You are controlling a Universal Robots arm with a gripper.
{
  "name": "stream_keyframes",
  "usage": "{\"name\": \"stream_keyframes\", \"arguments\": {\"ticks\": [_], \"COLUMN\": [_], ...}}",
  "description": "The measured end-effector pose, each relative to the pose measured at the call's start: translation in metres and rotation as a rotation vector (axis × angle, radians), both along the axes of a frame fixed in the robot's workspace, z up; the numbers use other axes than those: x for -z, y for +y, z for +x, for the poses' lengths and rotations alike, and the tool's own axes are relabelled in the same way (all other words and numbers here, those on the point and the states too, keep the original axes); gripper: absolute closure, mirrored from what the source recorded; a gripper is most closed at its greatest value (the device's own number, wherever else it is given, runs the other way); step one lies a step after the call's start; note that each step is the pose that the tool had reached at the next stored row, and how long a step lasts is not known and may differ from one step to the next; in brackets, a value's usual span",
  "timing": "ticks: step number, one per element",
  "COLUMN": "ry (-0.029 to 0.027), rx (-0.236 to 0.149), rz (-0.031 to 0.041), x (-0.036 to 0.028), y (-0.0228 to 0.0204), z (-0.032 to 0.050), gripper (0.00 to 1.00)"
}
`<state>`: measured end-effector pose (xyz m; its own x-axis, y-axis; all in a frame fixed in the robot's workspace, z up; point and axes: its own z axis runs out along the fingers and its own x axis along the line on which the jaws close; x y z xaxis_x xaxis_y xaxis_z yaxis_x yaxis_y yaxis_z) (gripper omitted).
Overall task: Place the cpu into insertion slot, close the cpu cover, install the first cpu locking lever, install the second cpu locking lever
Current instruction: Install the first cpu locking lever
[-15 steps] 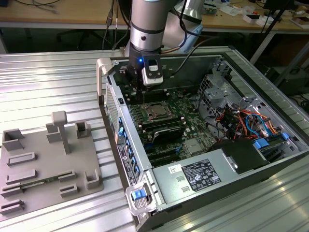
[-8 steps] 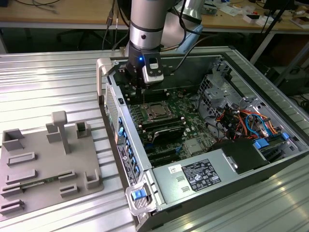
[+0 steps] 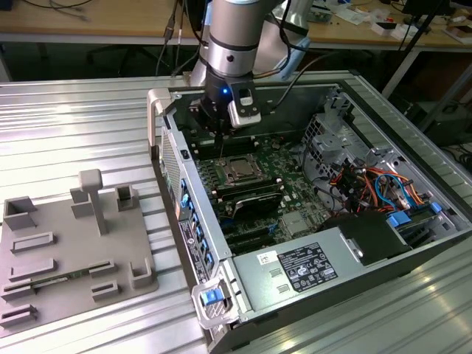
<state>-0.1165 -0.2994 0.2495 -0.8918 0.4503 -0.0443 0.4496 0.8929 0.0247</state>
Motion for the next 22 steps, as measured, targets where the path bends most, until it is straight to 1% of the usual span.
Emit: {"name": "stream_keyframes", "arguments": {"ticks": [2, 3, 7, 9, 11, 12, 14, 18, 22], "ry": [0.0, 0.0, 0.0001, 0.0, -0.0001, -0.0001, 0.0001, 0.0, 0.0001], "rx": [-0.014, -0.023, -0.04, -0.056, -0.071, -0.089, -0.106, -0.144, -0.175], "rz": [0.0, 0.0, -0.0001, -0.0001, 0.0, 0.0001, -0.0001, 0.0, -0.0002], "x": [0.0009, 0.0017, 0.0036, 0.005, 0.0058, 0.0066, 0.0081, 0.013, 0.0143], "y": [0.0, 0.0001, 0.0003, 0.0004, 0.0004, 0.0004, 0.0004, 0.0008, 0.001], "z": [0.0037, 0.0069, 0.0164, 0.024, 0.027, 0.0295, 0.033, 0.0399, 0.0418], "gripper": [0.89, 0.89, 0.89, 0.89, 0.89, 0.89, 0.89, 0.89, 0.89]}}
